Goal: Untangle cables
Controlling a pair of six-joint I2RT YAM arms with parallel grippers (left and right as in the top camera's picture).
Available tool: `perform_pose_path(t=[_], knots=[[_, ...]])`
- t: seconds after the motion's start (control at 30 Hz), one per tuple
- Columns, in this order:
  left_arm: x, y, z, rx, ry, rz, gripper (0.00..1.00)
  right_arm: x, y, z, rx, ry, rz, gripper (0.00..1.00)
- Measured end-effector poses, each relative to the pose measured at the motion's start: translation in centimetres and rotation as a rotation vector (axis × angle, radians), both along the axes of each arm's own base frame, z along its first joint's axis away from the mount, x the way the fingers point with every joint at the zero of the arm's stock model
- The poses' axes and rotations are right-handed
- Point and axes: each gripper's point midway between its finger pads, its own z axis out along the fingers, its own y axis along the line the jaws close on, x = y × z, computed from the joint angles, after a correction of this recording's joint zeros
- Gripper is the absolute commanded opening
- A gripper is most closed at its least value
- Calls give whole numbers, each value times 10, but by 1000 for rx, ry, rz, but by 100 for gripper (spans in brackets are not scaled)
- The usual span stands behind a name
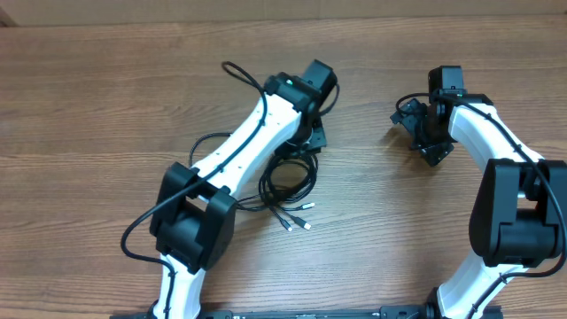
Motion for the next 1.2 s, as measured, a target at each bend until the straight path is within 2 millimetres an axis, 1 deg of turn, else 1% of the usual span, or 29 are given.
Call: perform_pose_path(t=[0.17,0.3,0.4,0.5,0.53,0.6,0.63,0.67,0.7,0.87,1.0,1.1,1.2], knots=[[-1,-10,-11,-25,-2,185,45,0,0,0,0,0,0,100],[3,-14,-25,-51,-13,282,45,0,0,0,0,0,0,100],[5,-15,-34,-66,-23,323,45,0,0,0,0,0,0,100],[9,-16,-41,-78,-42,354,55,0,0,0,0,0,0,100],[10,-16,-43,-80,-46,365,56,0,0,0,0,0,0,100],[11,-15,-48,-81,-53,391,70,0,0,0,0,0,0,100],[11,-13,-50,-78,-57,405,82,0,0,0,0,0,0,100],[11,-12,-52,-74,-61,420,86,0,0,0,0,0,0,100],[11,-10,-55,-69,-65,436,87,0,0,0,0,0,0,100],[12,-3,-67,-55,-88,487,88,0,0,0,0,0,0,100],[18,-3,-71,-65,-119,509,83,0,0,0,0,0,0,100],[23,-1,-72,-63,-147,518,77,0,0,0,0,0,0,100],[25,4,-73,-44,-172,527,75,0,0,0,0,0,0,100]])
